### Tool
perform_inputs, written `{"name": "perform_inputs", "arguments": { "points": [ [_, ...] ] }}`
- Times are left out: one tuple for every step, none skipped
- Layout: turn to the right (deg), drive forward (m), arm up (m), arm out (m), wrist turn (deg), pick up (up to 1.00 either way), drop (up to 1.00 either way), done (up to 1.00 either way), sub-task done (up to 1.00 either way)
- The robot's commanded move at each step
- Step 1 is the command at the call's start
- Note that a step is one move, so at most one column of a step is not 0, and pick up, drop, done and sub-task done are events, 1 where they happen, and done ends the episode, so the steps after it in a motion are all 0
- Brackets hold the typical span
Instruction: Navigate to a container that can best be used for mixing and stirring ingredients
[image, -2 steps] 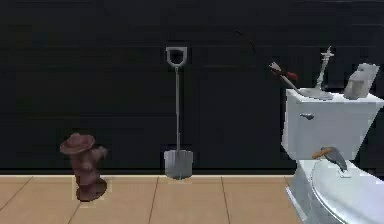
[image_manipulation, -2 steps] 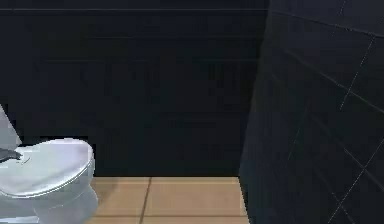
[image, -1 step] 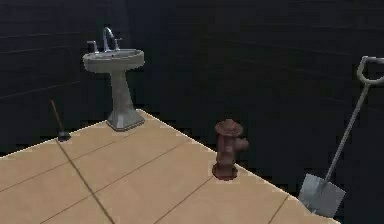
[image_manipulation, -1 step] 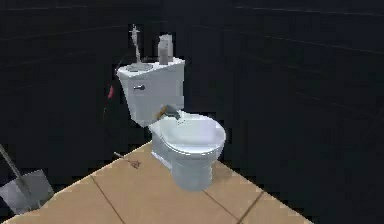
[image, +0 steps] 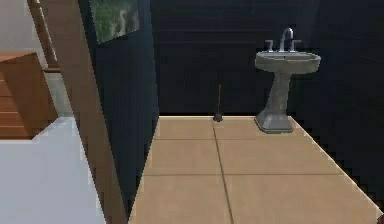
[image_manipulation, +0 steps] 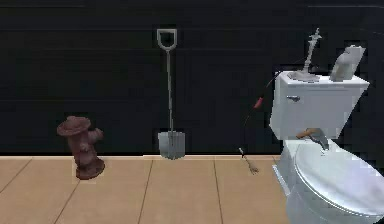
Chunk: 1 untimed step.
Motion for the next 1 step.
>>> {"name": "perform_inputs", "arguments": {
  "points": [
    [-18.0, 0.0, 0.0, 0.0, 0.0, 0.0, 0.0, 0.0, 0.0]
  ]
}}
